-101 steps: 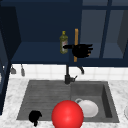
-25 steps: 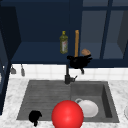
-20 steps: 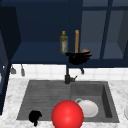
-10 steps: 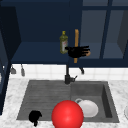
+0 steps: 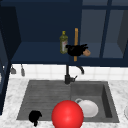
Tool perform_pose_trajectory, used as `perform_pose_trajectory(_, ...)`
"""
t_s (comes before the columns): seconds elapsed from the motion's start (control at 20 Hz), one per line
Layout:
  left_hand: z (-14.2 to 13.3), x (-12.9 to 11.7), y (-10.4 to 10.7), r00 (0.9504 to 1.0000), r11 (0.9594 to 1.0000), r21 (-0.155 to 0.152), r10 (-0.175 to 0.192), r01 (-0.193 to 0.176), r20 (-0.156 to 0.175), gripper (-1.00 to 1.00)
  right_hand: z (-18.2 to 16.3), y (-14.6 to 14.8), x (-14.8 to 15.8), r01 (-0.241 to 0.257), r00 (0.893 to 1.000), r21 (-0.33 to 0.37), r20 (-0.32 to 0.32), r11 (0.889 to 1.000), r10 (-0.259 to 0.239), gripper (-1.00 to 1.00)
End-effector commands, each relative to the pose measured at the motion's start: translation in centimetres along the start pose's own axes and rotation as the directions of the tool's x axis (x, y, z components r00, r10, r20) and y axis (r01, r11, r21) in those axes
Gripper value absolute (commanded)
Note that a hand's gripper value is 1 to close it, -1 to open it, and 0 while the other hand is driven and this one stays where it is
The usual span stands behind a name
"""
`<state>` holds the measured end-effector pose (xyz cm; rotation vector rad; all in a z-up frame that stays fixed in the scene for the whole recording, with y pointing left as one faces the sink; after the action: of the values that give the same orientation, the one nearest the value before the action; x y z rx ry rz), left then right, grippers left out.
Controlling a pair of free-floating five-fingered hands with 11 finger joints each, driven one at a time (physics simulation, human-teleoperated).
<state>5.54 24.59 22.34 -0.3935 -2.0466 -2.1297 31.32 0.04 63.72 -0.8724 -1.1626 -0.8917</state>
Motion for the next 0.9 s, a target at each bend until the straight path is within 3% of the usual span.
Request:
perform_pose_trajectory(0.0,0.0,0.0,0.0,1.0000,1.0000,0.000,0.000,0.000,0.000,0.00,-0.9,1.6,0.8,-0.038,0.999,-0.027,-0.021,0.999,0.038,1.00)
perform_pose_trajectory(0.2,0.0,0.0,0.0,1.0000,1.0000,0.000,0.000,0.000,0.000,0.00,-0.5,1.4,0.6,-0.010,1.000,-0.117,-0.006,0.993,0.009,1.00)
perform_pose_trajectory(0.5,0.0,0.0,0.0,1.0000,1.0000,0.000,0.000,0.000,0.000,0.00,0.2,1.0,0.7,0.012,1.000,-0.171,-0.006,0.985,-0.013,1.00)
perform_pose_trajectory(0.85,0.0,0.0,0.0,1.0000,1.0000,0.000,0.000,0.000,0.000,0.00,-0.1,-0.2,1.1,0.020,1.000,-0.168,-0.012,0.986,-0.022,1.00)
